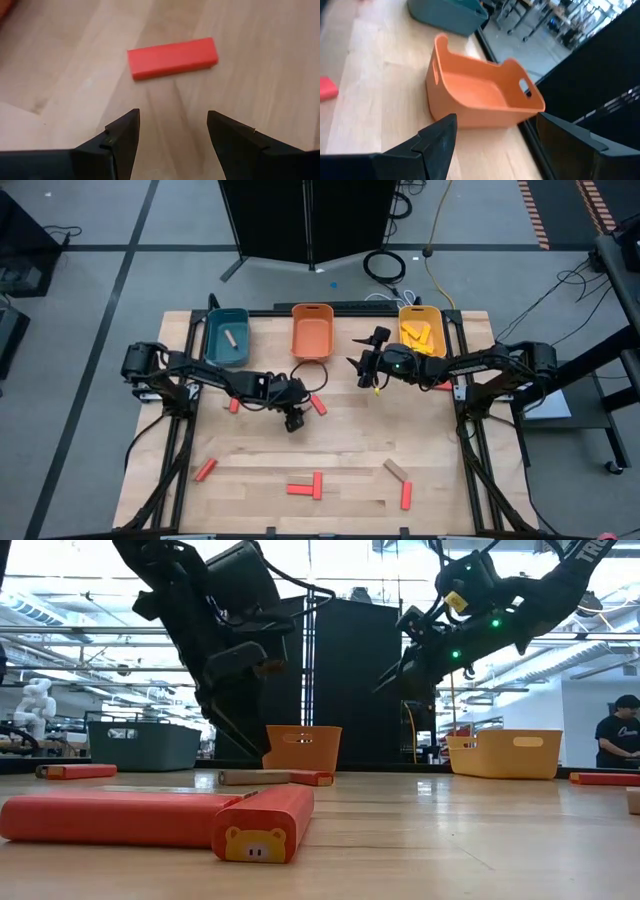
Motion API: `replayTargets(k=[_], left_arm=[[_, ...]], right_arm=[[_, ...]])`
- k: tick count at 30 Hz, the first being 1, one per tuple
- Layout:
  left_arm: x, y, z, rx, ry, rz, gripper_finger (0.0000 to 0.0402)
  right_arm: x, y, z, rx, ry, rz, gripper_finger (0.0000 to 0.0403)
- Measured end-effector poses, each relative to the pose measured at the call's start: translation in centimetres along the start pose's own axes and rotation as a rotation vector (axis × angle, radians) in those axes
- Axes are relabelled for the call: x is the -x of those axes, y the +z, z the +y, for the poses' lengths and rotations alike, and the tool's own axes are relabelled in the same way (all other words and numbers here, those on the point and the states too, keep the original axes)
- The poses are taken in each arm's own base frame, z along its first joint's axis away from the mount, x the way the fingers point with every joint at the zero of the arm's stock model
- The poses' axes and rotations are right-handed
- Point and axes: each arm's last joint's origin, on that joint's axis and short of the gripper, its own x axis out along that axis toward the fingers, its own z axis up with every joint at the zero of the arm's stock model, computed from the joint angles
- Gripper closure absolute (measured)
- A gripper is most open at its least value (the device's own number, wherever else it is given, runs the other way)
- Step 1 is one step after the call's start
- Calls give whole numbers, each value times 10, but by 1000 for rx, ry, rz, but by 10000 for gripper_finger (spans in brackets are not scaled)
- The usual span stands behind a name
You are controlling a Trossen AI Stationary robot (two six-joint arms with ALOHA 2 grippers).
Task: Sort blocks
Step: Put the brown block into the blue bin
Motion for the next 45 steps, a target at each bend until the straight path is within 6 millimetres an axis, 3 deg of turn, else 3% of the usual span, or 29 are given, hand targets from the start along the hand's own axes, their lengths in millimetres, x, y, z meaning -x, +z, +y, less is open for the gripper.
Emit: replayTargets(k=[20,36,40,45], left_arm=[[-21,-11,-1,-70,63,63,176],[-20,-11,1,-122,94,57,323],[-9,-8,1,-163,91,50,315],[32,6,9,-161,177,-5,309]], right_arm=[[-1,-6,-2,-69,3,46,135],[-1,-6,-2,-71,-1,49,135],[-1,-6,-2,-70,-1,49,135],[-1,-6,-2,-90,-1,49,135]])
